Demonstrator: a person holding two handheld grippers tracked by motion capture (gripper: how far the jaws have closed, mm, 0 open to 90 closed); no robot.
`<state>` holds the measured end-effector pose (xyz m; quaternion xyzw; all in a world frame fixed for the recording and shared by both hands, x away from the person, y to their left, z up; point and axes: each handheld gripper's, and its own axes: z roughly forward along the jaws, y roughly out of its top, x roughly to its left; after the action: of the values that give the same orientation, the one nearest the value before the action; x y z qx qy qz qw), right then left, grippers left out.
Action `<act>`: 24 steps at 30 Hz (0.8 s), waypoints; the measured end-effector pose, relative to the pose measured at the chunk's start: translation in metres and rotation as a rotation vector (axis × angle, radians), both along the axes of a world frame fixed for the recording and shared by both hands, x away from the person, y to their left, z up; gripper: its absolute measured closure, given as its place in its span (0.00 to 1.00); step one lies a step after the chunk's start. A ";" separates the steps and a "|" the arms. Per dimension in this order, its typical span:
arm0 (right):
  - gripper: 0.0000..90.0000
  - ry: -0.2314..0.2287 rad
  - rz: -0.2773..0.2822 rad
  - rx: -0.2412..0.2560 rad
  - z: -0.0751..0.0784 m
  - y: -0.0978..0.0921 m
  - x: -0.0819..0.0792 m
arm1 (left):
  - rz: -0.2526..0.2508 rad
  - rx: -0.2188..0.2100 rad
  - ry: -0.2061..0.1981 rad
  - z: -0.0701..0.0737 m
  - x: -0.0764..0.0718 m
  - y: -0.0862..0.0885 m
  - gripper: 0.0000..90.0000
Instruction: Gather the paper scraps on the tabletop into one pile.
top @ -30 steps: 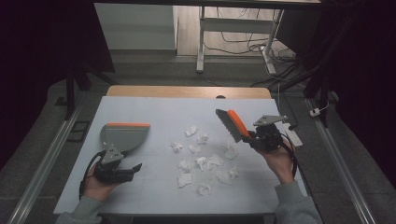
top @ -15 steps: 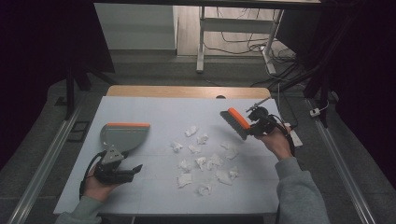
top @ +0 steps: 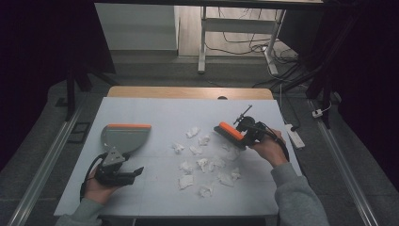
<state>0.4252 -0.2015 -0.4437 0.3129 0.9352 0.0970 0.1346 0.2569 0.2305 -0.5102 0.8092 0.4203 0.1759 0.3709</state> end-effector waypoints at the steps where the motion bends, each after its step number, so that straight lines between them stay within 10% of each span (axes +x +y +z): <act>1: 0.79 0.013 0.008 0.015 0.000 0.002 -0.002 | 0.000 -0.001 0.002 0.000 0.000 0.000 0.30; 8: 0.79 0.072 0.094 0.156 0.002 0.016 -0.020 | 0.001 -0.008 0.005 -0.001 0.001 0.001 0.30; 12: 0.79 0.011 0.080 0.243 0.019 0.010 -0.020 | 0.001 -0.010 0.004 0.000 0.001 0.001 0.30; 24: 0.79 -0.091 0.064 0.212 0.019 0.032 0.016 | -0.004 -0.009 0.001 0.000 0.002 -0.001 0.30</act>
<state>0.4412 -0.1699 -0.4245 0.2907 0.9221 0.2135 0.1400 0.2590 0.2290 -0.5101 0.8083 0.4197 0.1730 0.3749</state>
